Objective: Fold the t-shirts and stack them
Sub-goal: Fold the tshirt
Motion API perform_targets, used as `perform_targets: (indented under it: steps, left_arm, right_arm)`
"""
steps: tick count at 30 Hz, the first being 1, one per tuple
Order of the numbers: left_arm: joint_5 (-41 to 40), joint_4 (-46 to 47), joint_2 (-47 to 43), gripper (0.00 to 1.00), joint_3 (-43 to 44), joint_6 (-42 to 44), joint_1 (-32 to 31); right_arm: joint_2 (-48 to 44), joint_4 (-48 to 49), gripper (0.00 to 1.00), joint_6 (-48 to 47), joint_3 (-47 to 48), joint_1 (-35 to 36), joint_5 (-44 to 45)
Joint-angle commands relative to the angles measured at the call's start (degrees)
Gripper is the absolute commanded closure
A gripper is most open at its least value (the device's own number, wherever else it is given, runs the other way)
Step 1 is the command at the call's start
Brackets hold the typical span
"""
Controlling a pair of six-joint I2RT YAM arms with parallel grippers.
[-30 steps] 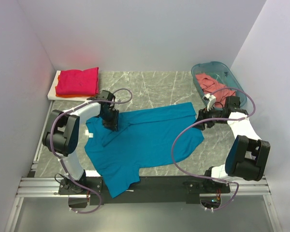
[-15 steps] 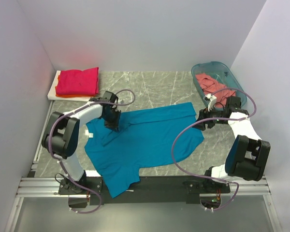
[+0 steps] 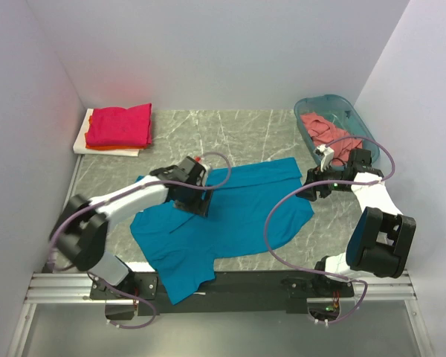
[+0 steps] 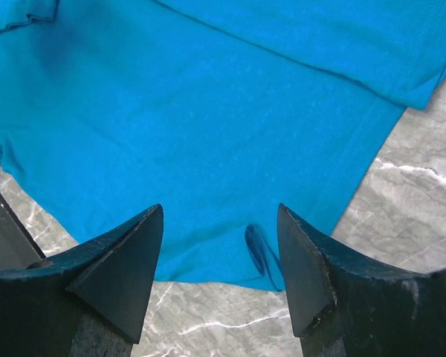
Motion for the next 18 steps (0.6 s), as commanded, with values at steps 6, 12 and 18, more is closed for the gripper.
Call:
perform_targets:
  steps: [6,12,18]
  left_arm:
    - [-17.02,2.52,-9.03,0.27,0.17,-1.69,3.6]
    - [-15.88,6.03,-4.72,0.35,-0.71,-1.24,6.24]
    - [-9.49,14.28,-11.3,0.33,-5.71,-7.64,14.23]
  right_arm:
    - [0.53,-1.16,0.3,-1.05,1.63,-0.56,-1.83]
    - [0.09,-1.34,0.3,-1.31,1.63,-0.65,-1.21]
    - [-0.43,-0.72,0.3,-1.58,1.28,-0.65,1.59]
